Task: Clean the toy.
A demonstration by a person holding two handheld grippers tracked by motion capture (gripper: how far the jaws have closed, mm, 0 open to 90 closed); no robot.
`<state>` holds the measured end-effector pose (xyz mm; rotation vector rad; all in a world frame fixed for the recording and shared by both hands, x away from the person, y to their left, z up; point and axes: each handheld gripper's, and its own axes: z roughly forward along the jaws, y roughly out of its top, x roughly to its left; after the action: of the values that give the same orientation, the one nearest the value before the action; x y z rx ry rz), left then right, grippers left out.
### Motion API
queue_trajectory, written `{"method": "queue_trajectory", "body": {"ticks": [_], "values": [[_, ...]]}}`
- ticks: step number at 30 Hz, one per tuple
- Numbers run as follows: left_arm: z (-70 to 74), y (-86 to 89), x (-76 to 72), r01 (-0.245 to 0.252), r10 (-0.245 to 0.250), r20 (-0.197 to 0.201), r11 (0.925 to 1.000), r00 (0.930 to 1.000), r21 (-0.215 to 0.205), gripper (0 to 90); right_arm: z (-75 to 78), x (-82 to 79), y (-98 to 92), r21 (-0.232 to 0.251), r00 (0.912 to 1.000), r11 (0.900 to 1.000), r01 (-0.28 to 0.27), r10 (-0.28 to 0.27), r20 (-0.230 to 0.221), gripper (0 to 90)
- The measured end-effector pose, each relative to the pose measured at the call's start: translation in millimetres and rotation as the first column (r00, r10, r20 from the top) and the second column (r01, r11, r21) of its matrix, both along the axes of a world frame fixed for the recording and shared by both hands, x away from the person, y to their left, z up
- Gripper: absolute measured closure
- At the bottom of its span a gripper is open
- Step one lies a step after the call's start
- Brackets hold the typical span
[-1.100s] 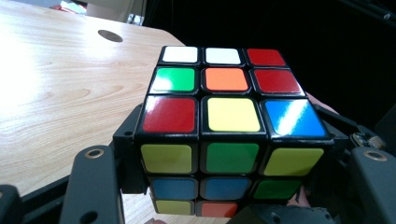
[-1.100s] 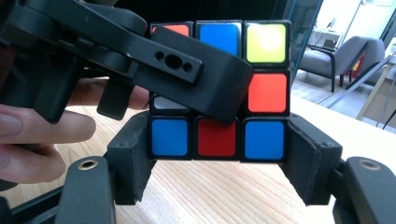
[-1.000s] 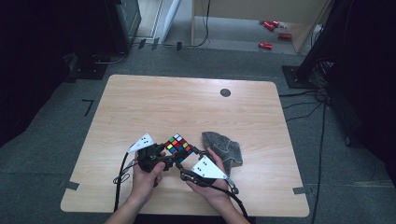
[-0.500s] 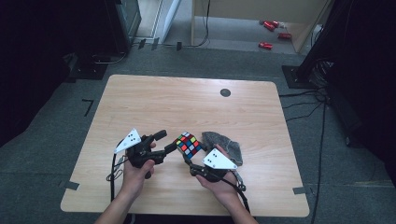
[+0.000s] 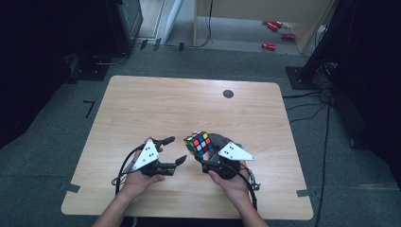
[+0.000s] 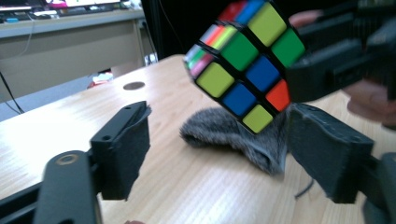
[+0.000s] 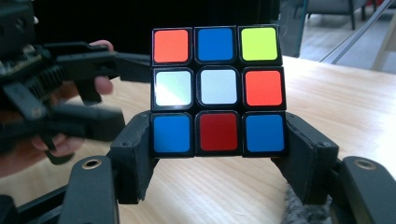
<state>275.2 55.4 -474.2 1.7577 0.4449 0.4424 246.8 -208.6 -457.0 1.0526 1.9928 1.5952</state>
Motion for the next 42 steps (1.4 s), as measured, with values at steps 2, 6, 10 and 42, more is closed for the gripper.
{"method": "queue_trajectory", "body": {"ticks": [2, 6, 10, 42], "values": [[-1.9, -5.1, -3.6, -0.020, 0.018, 0.030, 0.9979, 0.9994, 0.061, 21.0, 0.3, -0.5, 1.3, 0.000, 1.0000, 1.000, -0.003, 0.003, -0.007, 34.7], [-5.1, -10.9, -7.6, -0.057, 0.047, 0.084, 0.9908, 0.9953, 0.123, 18.8, 1.3, -2.5, 6.0, 0.006, 0.9994, 1.000, -0.010, 0.010, -0.032, 34.7], [-6.7, -13.4, -10.4, -0.058, 0.039, 0.135, 0.9879, 0.9901, 0.144, 17.1, 1.1, -4.1, 11.0, 0.011, 0.9981, 1.000, -0.020, 0.021, -0.058, 34.7], [-8.8, -13.6, -15.3, -0.072, 0.034, 0.181, 0.9757, 0.9829, 0.207, 34.0, 9.5, -2.9, 11.5, 0.056, 0.9901, 0.995, -0.087, 0.093, -0.105, 25.8]]}}
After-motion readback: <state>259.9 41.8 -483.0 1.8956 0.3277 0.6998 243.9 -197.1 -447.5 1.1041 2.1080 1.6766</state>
